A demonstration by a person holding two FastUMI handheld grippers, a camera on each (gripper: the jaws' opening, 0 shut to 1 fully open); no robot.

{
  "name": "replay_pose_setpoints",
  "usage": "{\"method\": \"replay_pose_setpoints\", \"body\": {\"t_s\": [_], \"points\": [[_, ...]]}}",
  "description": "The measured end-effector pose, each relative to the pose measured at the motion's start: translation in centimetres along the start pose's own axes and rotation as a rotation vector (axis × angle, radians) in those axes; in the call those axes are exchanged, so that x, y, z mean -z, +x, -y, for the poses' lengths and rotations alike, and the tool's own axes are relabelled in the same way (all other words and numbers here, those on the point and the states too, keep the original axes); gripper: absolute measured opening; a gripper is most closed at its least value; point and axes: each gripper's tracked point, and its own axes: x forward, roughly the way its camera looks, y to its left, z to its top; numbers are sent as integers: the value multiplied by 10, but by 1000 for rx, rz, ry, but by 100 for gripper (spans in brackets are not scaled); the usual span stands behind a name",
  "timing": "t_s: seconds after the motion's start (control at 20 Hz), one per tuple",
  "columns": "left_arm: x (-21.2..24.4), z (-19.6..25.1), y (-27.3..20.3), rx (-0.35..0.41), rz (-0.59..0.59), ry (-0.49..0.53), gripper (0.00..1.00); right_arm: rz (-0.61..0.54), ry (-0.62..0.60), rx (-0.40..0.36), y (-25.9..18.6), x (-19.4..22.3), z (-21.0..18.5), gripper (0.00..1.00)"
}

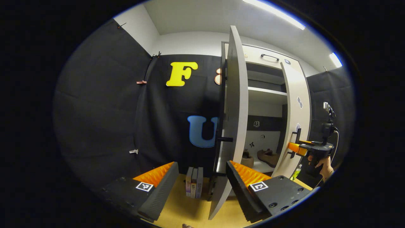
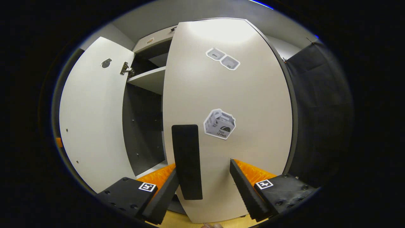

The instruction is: Grab one shoe with the right hand and put it into the shoe cabinet, grab the other shoe with the left hand and put it into the shoe cabinet; then close the right door with the right hand and the left door with the left hand.

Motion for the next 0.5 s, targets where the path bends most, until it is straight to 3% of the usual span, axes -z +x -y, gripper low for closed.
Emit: {"method": "replay_pose_setpoints", "body": {"t_s": [0.2, 0.5], "points": [[1, 3, 3, 17, -4, 7, 93, -20, 52, -28, -2, -4, -9, 98], [-1, 8, 8, 70, -11, 30, 94, 28, 48, -30, -45, -23, 1, 100]]}}
